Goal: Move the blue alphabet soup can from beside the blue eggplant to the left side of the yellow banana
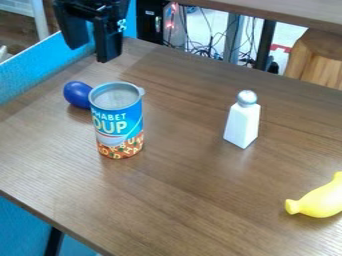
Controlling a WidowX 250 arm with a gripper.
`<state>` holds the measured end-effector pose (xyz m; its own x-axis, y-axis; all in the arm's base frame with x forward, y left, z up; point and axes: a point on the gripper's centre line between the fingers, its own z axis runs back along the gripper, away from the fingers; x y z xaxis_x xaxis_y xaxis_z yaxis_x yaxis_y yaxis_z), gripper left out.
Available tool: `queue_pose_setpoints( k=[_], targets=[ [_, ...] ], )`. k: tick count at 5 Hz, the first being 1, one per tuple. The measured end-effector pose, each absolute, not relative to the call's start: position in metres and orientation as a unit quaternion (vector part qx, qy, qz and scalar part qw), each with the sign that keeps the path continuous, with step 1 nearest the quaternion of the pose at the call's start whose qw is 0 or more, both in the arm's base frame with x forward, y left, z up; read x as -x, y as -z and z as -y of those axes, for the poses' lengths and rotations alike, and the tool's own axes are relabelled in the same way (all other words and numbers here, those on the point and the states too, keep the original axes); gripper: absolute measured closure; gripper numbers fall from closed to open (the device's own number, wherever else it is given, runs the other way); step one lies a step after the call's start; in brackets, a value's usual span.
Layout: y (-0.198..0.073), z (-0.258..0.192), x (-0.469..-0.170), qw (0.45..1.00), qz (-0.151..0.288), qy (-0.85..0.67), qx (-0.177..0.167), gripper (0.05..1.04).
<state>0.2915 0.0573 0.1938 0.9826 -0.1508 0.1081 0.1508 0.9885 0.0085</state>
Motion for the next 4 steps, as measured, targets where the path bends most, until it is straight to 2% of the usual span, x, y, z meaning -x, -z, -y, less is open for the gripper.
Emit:
queue_pose_setpoints(
  k=[1,2,3,4],
  targets=[
    [-0.189,-0.074,-0.298,0.996,0.033,0.073,-0.041,0.079],
    [-0.169,-0.109,-0.298,0.997,-0.017,0.042,-0.063,0.079],
    [-0.163,-0.145,-0.296,0.997,-0.031,0.004,-0.069,0.079],
    [-0.145,-0.159,-0.303,0.997,-0.036,0.007,-0.068,0.079]
  ],
)
